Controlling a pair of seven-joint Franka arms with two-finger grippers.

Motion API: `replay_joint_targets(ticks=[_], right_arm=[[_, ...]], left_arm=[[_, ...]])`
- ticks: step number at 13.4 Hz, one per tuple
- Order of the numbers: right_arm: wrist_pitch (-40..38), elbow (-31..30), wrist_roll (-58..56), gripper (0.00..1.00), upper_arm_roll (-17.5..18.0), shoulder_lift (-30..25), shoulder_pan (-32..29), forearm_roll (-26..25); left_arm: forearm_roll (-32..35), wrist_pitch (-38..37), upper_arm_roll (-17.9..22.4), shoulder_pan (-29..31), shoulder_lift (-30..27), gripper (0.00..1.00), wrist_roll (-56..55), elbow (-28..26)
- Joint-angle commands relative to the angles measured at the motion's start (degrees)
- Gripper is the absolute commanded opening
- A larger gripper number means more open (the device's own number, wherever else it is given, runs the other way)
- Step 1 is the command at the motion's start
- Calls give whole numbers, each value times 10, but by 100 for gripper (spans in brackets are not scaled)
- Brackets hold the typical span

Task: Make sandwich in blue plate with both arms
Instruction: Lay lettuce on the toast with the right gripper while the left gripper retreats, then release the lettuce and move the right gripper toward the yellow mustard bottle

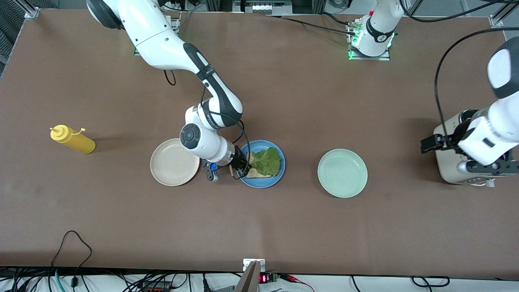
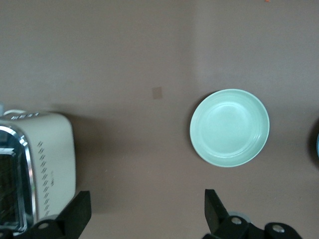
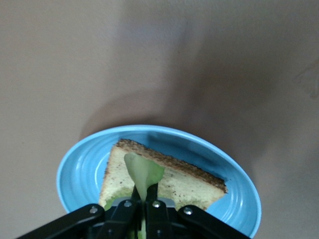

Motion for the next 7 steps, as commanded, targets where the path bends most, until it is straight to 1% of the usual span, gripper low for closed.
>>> replay_joint_targets(ticks=[1,2,3,4,5,6,7], right_arm=[[0,18,6,56,-3,8,1,12],[-2,18,3,68,-4,7,1,11],[-7,18,1,92,-5,5,-1,9],[-11,19,-2,100,-7,-1,-7,4],[-23,19,-5,100,-9,-7,-7,-2],[-49,20,-6,100,-10,-15,-9,-19],[-87,24,-6,100,-16,-21,-16,-47]], left_arm=[[-4,-29,0,9,-58,100,4,-35],[-3,-27,0,10,-76,100,3,-55],[-3,-25,-2,10,-91,100,3,-73],[-3,-24,-5,10,-102,100,1,-88],[-3,-23,-8,10,-115,100,-6,-103],[-2,-24,-11,9,-125,100,-8,-113],[-2,-23,-11,9,-136,100,-8,-125]])
